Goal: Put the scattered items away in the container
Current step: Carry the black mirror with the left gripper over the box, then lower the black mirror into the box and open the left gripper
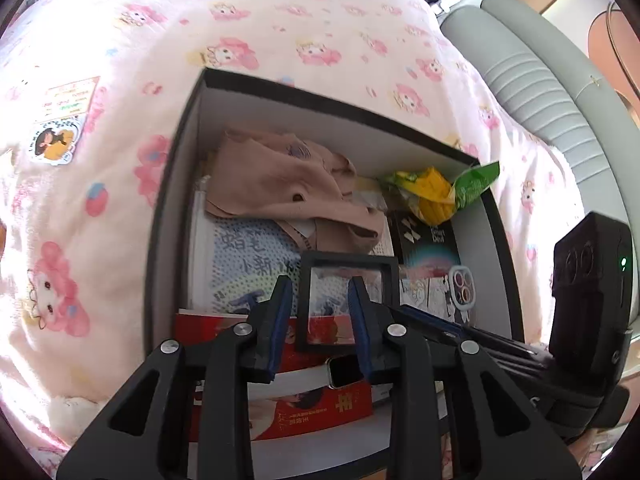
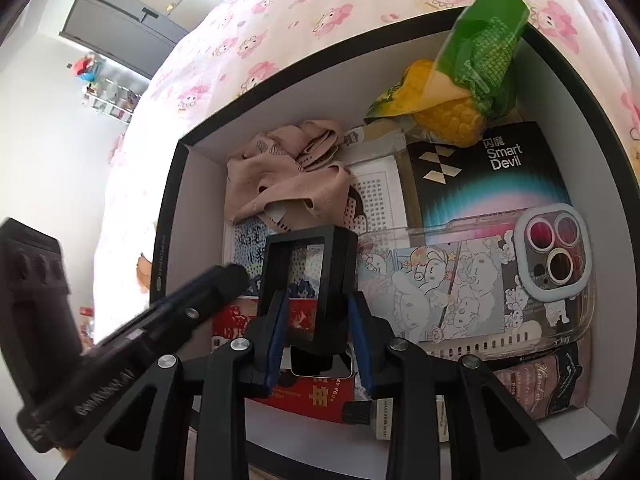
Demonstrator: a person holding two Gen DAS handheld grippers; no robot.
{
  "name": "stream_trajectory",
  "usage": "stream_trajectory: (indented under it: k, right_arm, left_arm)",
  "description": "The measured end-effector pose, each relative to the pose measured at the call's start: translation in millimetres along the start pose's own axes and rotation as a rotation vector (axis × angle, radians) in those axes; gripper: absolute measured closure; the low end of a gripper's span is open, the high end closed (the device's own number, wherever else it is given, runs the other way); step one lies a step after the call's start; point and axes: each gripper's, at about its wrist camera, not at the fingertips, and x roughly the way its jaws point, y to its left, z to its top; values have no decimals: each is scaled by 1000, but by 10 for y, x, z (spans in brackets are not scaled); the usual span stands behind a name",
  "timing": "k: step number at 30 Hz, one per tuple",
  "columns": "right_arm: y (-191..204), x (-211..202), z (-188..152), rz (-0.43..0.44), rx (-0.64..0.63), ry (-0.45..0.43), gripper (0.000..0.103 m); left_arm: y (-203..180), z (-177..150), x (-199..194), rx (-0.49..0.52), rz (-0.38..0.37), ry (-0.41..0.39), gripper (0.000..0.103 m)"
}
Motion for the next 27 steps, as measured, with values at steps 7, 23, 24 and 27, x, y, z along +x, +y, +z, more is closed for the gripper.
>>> stream_trajectory:
  k: [7,23,24,27]
  right_arm:
    - [-12,-166,-1,-146,0,-107,75]
    - [4,-282,69,-239,-30,-153,80]
    - [-19,-325,59,-250,-26,-164,80]
    - [-78,-382,32,-267,-15,-182,80]
  left_arm:
    - [-19,20,5,1,-1,1,76]
    - [-104,55,108,26,-135,56,77]
    - [-161,70,177,36,-161,85,77]
    - [-302,107,360,68,-116,144,77]
